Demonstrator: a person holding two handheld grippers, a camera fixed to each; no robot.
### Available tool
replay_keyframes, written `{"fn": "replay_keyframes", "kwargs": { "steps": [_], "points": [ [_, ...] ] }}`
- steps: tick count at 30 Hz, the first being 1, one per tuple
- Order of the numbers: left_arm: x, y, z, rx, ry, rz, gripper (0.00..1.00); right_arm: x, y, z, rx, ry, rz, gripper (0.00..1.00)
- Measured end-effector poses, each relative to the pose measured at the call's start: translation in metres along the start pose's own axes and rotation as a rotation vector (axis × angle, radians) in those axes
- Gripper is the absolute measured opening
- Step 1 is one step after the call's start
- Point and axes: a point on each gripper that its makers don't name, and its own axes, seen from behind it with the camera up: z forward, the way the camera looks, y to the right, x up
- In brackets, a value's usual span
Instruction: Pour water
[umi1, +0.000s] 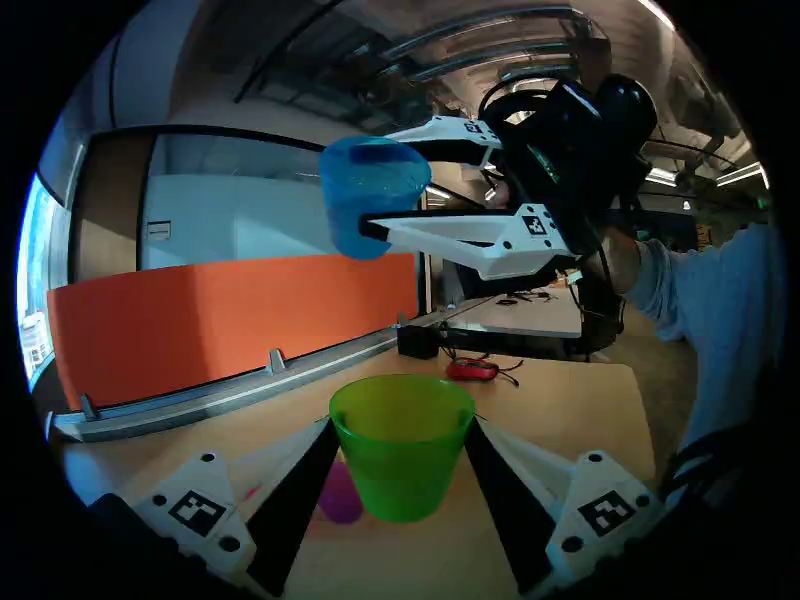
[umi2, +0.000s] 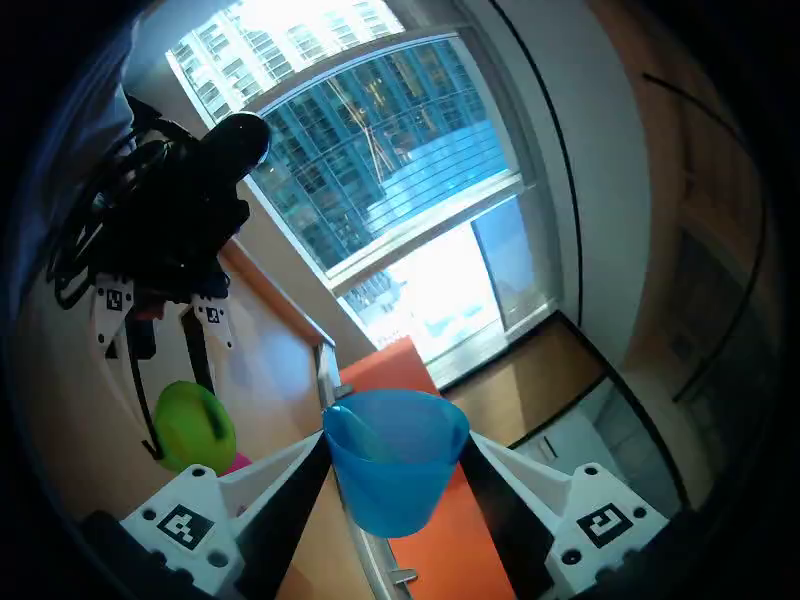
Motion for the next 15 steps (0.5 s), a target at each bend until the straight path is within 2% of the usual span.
{"fn": "replay_keyframes", "kwargs": {
  "steps": [15],
  "points": [
    [0.0023,0.0005,0.0024,-0.003,0.002,0.002,0.86,-0.0004,0.0051,0.0012,-0.006,0.001,-0.061,0.9]
  ]
}}
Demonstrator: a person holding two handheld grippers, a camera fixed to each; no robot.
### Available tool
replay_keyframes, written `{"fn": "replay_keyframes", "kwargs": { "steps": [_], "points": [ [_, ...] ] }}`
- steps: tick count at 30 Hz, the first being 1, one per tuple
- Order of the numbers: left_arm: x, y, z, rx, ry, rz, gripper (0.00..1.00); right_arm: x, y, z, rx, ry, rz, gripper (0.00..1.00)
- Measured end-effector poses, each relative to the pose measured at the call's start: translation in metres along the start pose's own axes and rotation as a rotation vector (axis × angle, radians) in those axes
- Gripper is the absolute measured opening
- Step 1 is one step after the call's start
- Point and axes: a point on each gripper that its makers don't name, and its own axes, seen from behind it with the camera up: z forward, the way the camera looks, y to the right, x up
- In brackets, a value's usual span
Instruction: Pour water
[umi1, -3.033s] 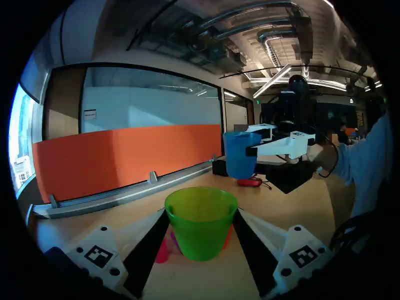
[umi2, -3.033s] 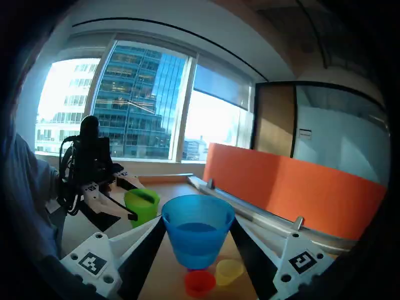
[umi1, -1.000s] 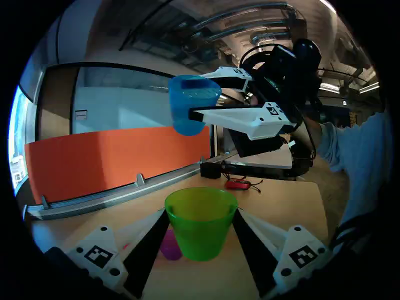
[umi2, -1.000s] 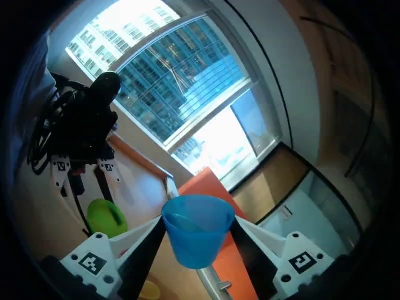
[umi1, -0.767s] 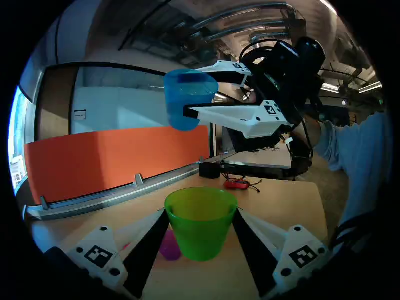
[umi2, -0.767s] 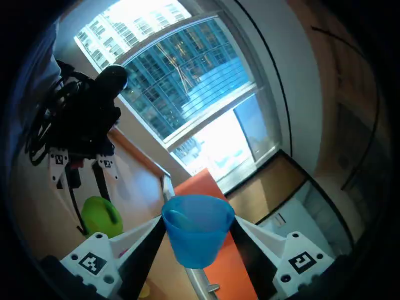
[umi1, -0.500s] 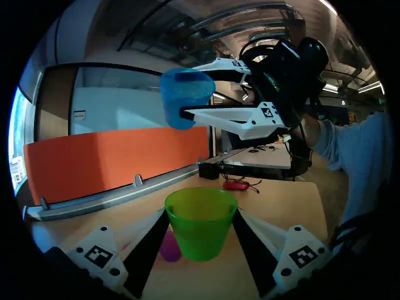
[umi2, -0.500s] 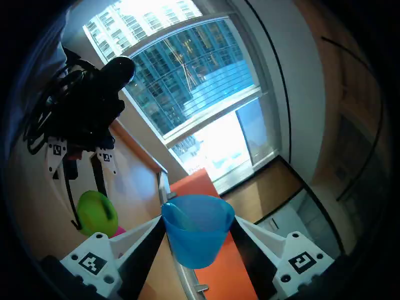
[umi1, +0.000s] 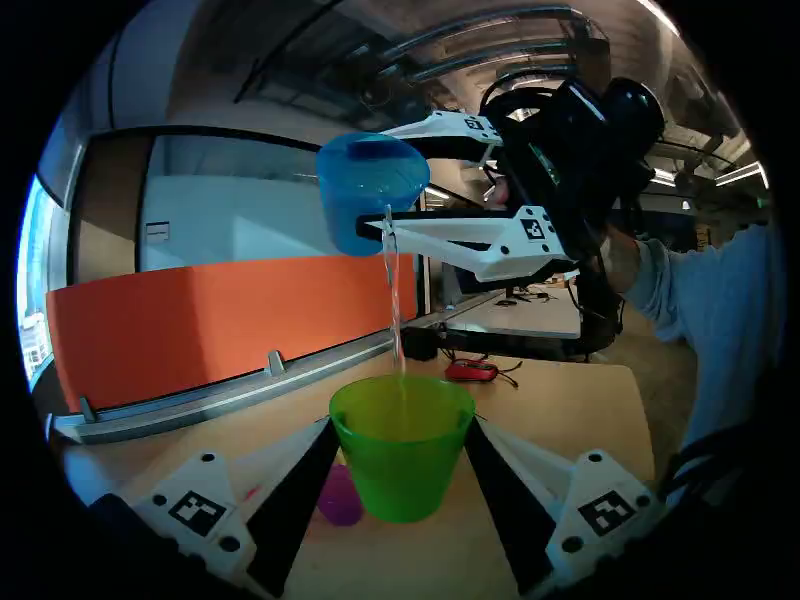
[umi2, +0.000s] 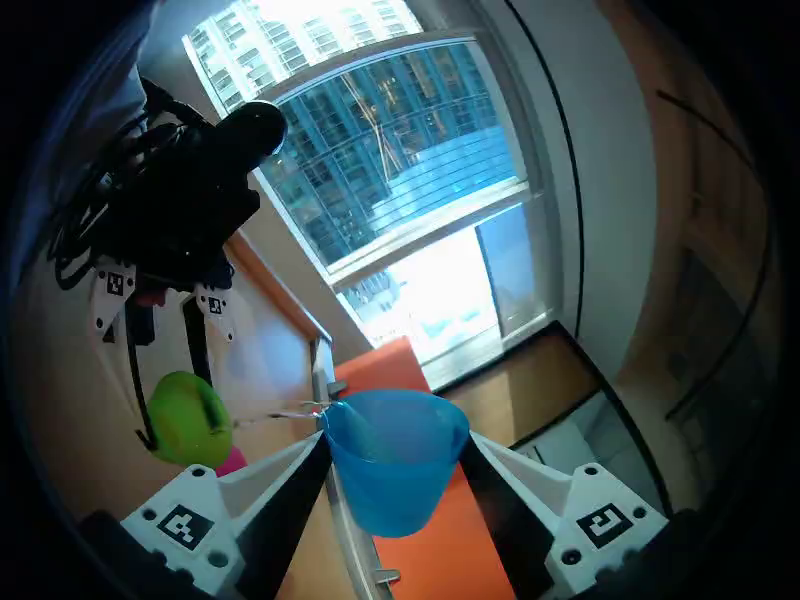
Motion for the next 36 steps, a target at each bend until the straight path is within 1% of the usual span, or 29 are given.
{"fn": "replay_keyframes", "kwargs": {
  "steps": [17,36],
  "points": [
    [0.0016,-0.0017,-0.0007,0.002,0.001,0.004,0.86,0.0038,0.0008,0.005,-0.001,0.004,-0.07,0.9],
    [0.0041,-0.0022,-0.0015,0.006,0.005,0.003,0.86,0.0086,0.0078,0.0067,-0.019,0.01,-0.141,0.9]
  ]
}}
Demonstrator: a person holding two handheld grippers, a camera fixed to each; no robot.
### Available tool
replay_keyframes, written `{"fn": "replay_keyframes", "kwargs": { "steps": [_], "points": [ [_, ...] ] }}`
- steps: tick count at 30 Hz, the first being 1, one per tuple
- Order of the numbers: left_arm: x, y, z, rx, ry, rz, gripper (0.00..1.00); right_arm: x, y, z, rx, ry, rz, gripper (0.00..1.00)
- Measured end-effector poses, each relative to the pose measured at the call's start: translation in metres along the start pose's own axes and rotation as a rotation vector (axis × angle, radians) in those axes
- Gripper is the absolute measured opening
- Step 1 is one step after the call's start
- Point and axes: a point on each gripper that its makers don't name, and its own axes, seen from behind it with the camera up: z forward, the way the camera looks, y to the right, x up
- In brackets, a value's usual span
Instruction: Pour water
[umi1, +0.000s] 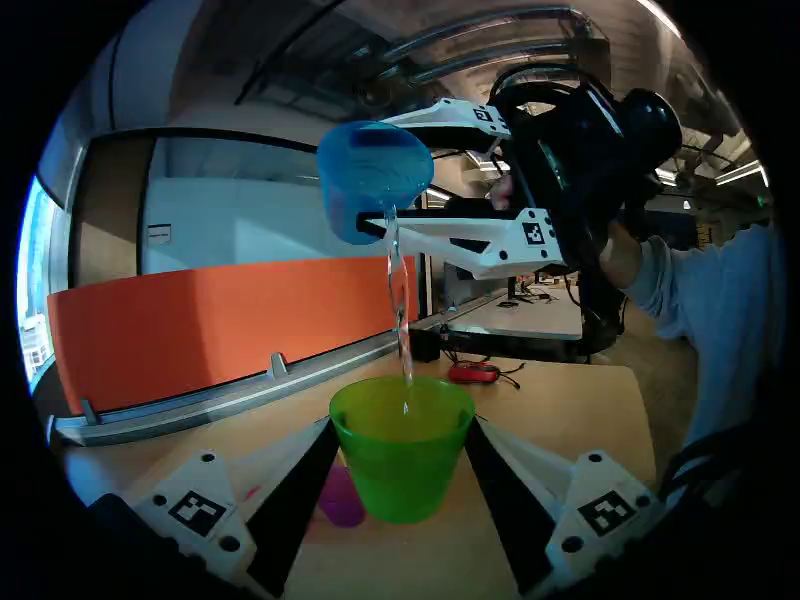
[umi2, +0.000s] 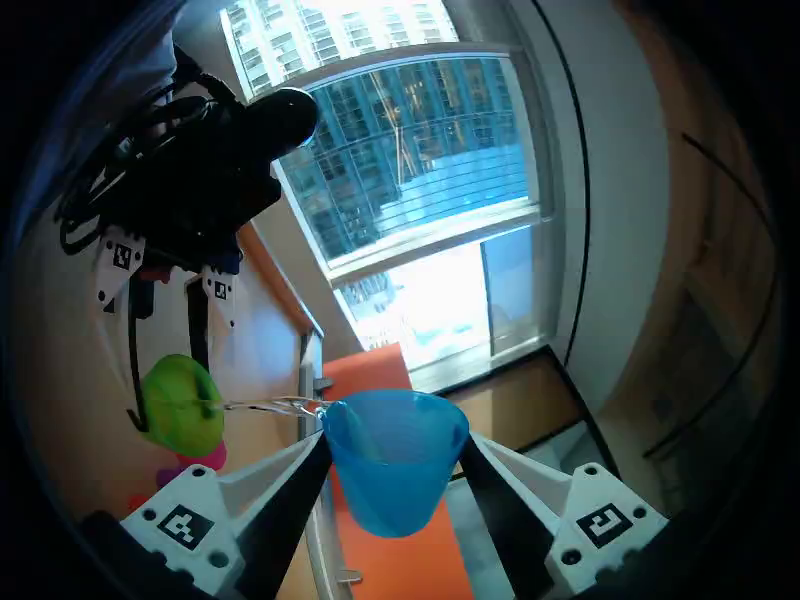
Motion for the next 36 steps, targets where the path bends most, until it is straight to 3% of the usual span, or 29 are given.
{"fn": "replay_keyframes", "kwargs": {
  "steps": [36],
  "points": [
    [-0.002,-0.001,0.002,-0.002,-0.001,-0.01,0.86,0.005,0.018,0.005,-0.023,0.007,-0.182,0.9]
  ]
}}
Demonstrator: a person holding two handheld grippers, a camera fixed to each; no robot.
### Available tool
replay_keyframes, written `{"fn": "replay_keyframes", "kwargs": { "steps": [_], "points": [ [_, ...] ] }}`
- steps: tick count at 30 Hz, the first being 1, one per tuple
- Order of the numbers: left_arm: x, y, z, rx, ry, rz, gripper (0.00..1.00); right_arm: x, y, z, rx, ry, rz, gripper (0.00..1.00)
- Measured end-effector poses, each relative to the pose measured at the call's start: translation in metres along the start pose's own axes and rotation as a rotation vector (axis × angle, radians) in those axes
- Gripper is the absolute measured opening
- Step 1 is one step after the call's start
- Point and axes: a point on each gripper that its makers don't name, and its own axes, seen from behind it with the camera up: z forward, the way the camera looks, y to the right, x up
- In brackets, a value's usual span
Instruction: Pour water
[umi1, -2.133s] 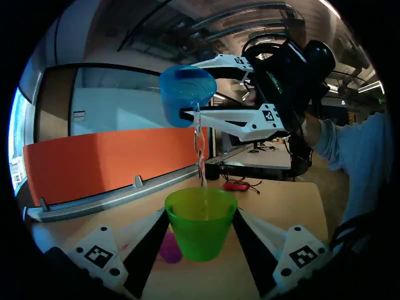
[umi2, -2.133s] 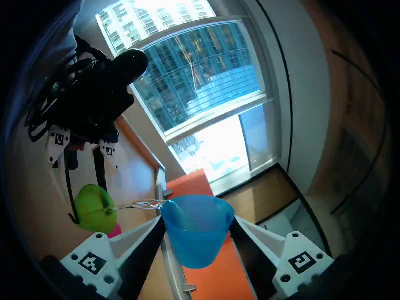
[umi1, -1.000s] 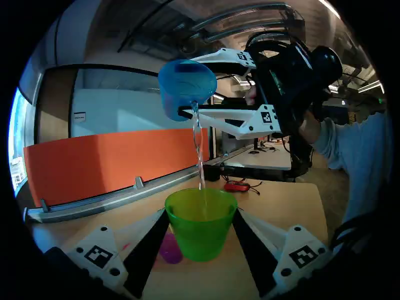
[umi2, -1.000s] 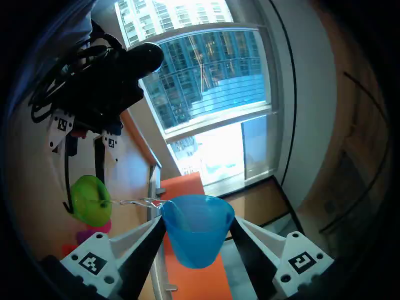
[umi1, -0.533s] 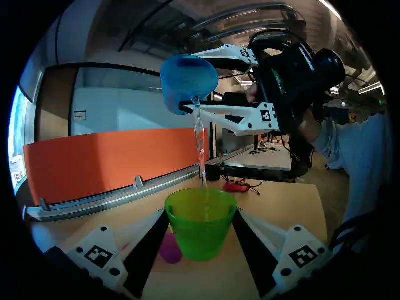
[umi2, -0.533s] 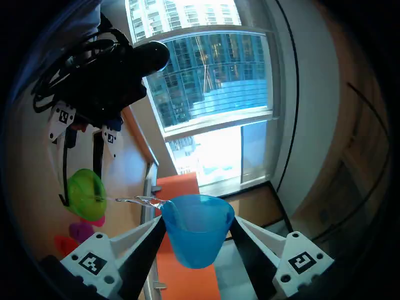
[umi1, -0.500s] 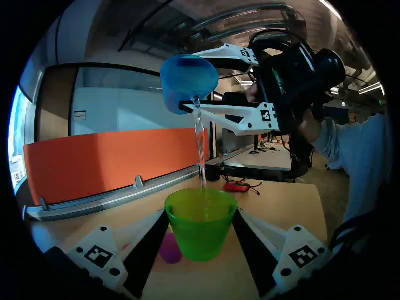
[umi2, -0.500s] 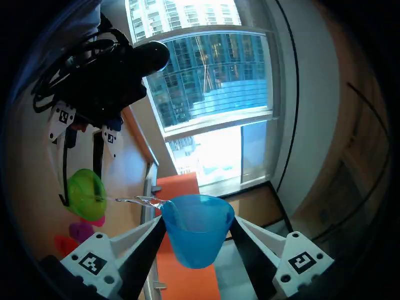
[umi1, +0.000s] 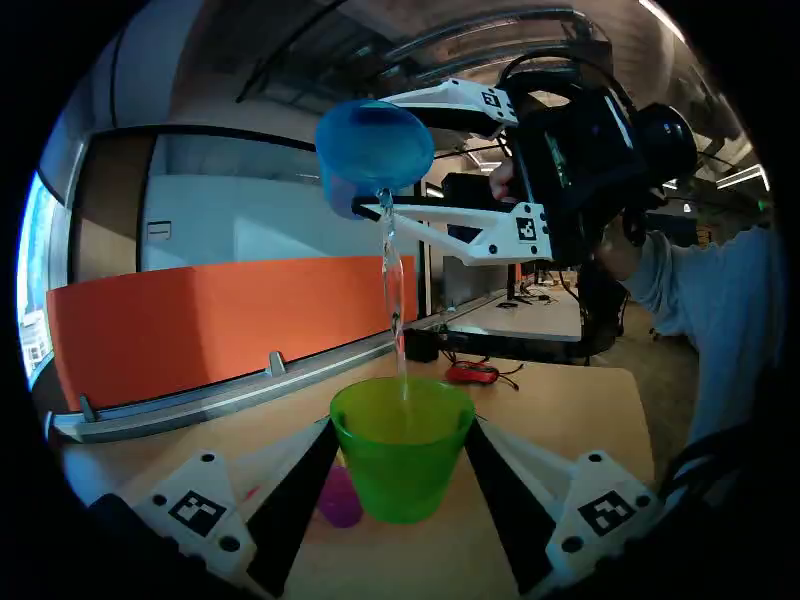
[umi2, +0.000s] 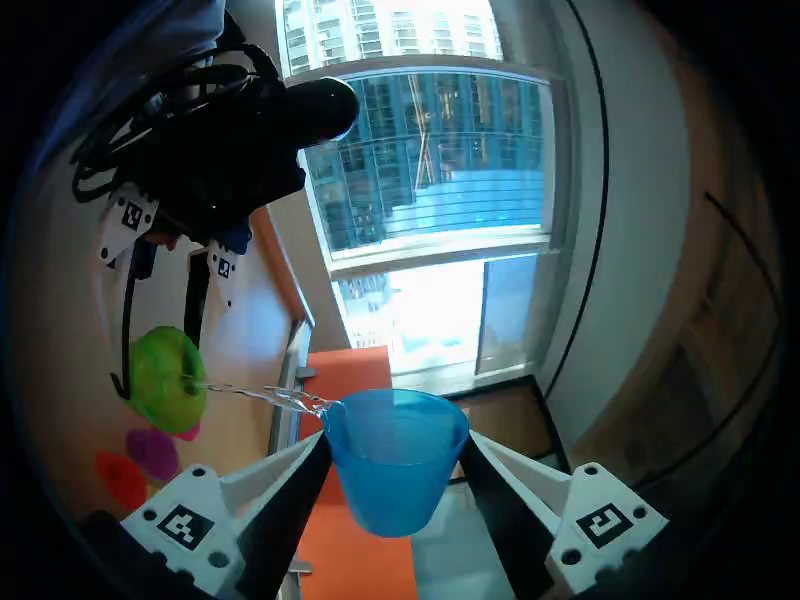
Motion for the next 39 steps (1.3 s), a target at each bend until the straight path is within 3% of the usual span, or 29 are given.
{"fn": "replay_keyframes", "kwargs": {
  "steps": [39],
  "points": [
    [0.0,-0.0018,-0.0005,-0.003,0.01,-0.027,0.86,0.0062,0.0031,0.0057,-0.001,-0.002,-0.203,0.9]
  ]
}}
